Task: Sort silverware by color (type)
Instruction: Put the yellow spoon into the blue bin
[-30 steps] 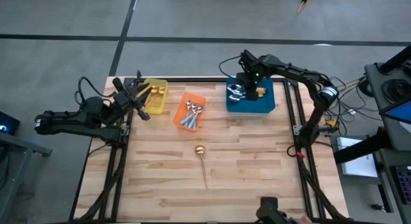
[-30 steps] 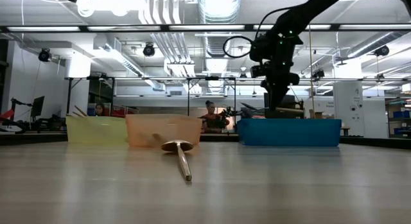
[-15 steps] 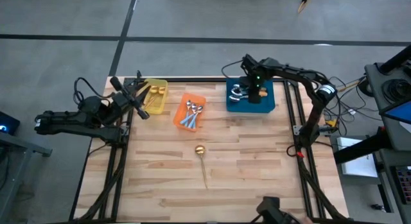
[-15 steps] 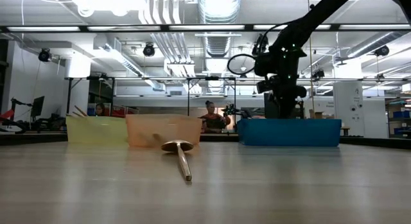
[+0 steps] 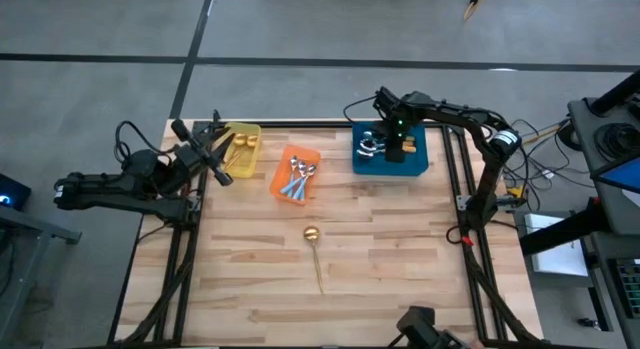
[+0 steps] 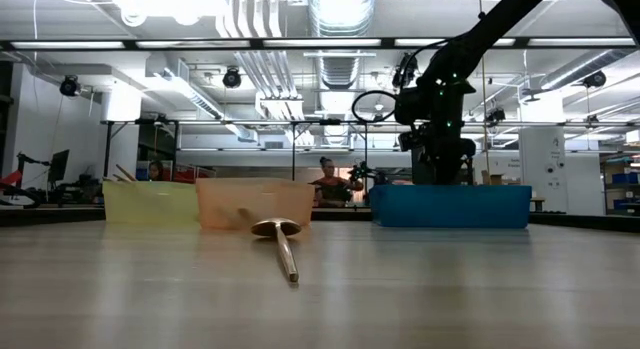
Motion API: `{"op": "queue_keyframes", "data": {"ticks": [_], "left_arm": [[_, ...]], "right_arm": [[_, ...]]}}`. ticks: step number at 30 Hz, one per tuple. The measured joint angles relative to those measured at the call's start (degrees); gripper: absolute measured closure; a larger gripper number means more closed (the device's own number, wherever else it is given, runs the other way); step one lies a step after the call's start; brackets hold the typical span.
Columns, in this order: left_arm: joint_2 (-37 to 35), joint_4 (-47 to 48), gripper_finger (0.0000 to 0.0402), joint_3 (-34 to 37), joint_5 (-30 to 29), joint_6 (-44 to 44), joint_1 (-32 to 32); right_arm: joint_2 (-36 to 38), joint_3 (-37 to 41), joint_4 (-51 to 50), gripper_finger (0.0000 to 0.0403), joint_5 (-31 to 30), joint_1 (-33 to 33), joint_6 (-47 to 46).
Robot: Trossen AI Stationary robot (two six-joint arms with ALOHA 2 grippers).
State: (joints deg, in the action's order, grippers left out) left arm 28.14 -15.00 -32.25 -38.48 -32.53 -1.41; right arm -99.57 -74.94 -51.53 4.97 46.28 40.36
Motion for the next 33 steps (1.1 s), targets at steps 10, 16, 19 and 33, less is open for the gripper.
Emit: {"op": "queue_keyframes", "data": {"ticks": [10, 16, 19, 33], "left_arm": [[0.0, 0.02, 0.0342, 0.0, 0.01, -0.76, 0.01], [0.0, 0.02, 0.0342, 0.0, 0.0, -1.49, 0.0], [0.08, 0.02, 0.0342, 0.0, 0.0, -1.49, 0.02], [0.33, 0.04, 0.0342, 0.0, 0.02, -1.49, 0.02]], "right_arm": [[0.0, 0.6, -0.4, 0.0371, 3.03, -0.21, -2.99], [0.0, 1.87, -0.59, 0.0371, 3.21, -0.28, -4.29], [0.0, 2.86, -0.4, 0.0371, 4.54, -0.26, -4.23], [0.0, 4.83, 1.28, 0.0371, 5.16, -2.84, -3.71]]}}
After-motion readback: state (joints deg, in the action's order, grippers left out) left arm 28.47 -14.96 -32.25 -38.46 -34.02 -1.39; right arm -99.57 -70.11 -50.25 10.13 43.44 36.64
